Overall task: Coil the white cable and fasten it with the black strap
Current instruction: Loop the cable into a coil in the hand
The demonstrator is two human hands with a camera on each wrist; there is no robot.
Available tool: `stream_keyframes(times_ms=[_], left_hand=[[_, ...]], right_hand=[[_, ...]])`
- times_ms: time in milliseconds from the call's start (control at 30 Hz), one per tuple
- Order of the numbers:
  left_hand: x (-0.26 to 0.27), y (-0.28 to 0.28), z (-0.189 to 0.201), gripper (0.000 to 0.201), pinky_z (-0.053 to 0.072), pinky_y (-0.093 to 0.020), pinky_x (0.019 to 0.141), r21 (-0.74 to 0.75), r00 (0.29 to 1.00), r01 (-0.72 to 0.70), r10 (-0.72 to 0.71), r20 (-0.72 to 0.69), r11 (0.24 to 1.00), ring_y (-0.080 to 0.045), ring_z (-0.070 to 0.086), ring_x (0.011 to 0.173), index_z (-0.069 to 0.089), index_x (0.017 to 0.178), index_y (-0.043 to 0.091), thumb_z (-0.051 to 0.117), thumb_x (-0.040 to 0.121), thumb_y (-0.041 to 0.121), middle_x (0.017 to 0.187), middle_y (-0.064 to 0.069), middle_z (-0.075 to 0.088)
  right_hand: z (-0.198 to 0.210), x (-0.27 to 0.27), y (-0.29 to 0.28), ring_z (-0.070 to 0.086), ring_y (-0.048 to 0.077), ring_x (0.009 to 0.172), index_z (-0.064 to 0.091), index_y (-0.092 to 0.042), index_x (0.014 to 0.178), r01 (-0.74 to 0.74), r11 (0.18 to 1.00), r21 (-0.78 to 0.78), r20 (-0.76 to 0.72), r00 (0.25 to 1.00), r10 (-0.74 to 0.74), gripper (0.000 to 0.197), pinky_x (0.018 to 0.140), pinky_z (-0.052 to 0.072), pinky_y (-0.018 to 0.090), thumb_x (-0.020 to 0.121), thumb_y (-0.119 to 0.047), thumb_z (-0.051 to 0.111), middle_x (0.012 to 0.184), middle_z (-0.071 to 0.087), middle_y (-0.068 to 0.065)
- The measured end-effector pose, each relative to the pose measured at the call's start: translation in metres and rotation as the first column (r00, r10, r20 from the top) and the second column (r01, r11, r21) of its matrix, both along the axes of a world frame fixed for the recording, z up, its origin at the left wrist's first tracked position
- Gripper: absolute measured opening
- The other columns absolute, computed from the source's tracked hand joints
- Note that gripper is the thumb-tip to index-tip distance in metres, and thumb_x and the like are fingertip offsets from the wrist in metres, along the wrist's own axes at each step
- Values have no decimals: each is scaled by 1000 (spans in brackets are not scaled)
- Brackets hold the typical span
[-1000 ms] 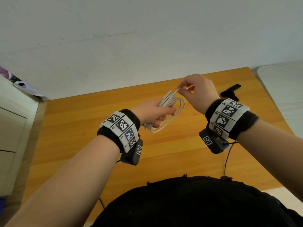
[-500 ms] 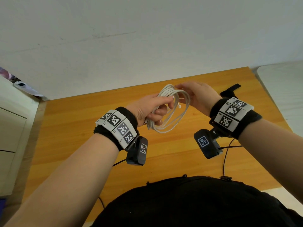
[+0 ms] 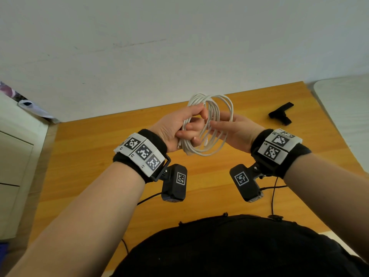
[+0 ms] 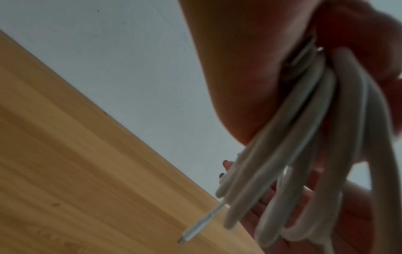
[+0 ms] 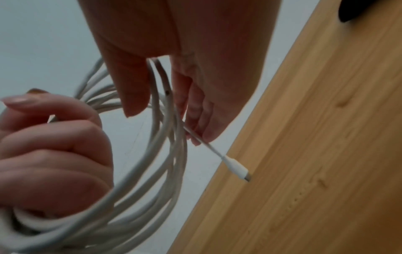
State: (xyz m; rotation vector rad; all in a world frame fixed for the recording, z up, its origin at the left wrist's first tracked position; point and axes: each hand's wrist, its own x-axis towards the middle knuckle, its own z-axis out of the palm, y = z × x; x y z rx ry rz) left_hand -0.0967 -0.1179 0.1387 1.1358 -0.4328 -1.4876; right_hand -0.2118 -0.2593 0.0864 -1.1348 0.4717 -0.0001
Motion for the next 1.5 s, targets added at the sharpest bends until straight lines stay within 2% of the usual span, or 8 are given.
stream_keyframes(times_ms=[267,433,567,667,900,1133,1266,1500], left_hand=[[-1,-1,-2,28,40,-19,46,-12,999,-46,45,-29,999,-1,22,27,49,73,16,41,94,33,44,9,31],[1,-2,-5,33,40,-20,47,28,993,-117,116,18,993,-3,22,29,46,69,17,41,96,34,45,9,31],[1,-2,-11,35,43,-21,51,94,972,-230,224,71,969,-4,23,30,43,66,18,45,96,36,47,8,32],[2,-2,-18,34,47,-24,56,141,954,-294,283,95,945,-5,28,33,43,67,19,48,94,39,47,8,33],[-3,-1,-30,31,51,-26,53,183,919,-343,288,270,921,-8,51,45,45,76,19,51,91,44,53,7,45],[-8,3,-31,27,47,-26,55,205,795,-278,105,597,939,-15,59,68,52,86,17,50,92,43,67,1,52],[-9,6,-21,23,55,-35,65,186,829,-239,101,550,953,-15,67,70,50,116,21,53,94,28,75,-1,58],[-22,5,-8,13,57,-47,76,176,896,-244,152,418,954,-17,63,71,47,108,10,41,99,18,75,-4,50]], right_hand=[[4,3,6,57,30,98,57,-2,106,198,955,222,-54,980,-190,17,104,40,44,91,-6,53,86,56,11],[12,5,8,69,26,82,54,-8,85,256,940,226,-39,966,-254,9,78,57,37,93,-6,51,82,66,11],[16,7,10,60,22,67,53,-7,81,293,921,257,-13,954,-300,13,89,50,42,94,-6,50,67,55,7],[18,7,10,49,14,50,54,-6,87,293,909,297,1,952,-307,7,74,55,34,93,-8,51,60,50,3],[26,7,9,31,8,46,55,-10,91,335,907,257,-23,940,-340,22,44,32,19,90,-32,59,57,40,-5],[32,-2,10,29,7,41,52,-8,95,310,928,206,-5,949,-316,33,40,30,17,92,-40,52,52,36,-6],[36,-5,12,30,7,35,47,-10,99,283,935,213,-10,958,-287,29,37,28,18,94,-39,48,47,40,-4],[48,-9,14,23,9,38,64,-7,90,256,967,0,-70,964,-256,45,41,23,22,93,-47,45,45,32,-6]])
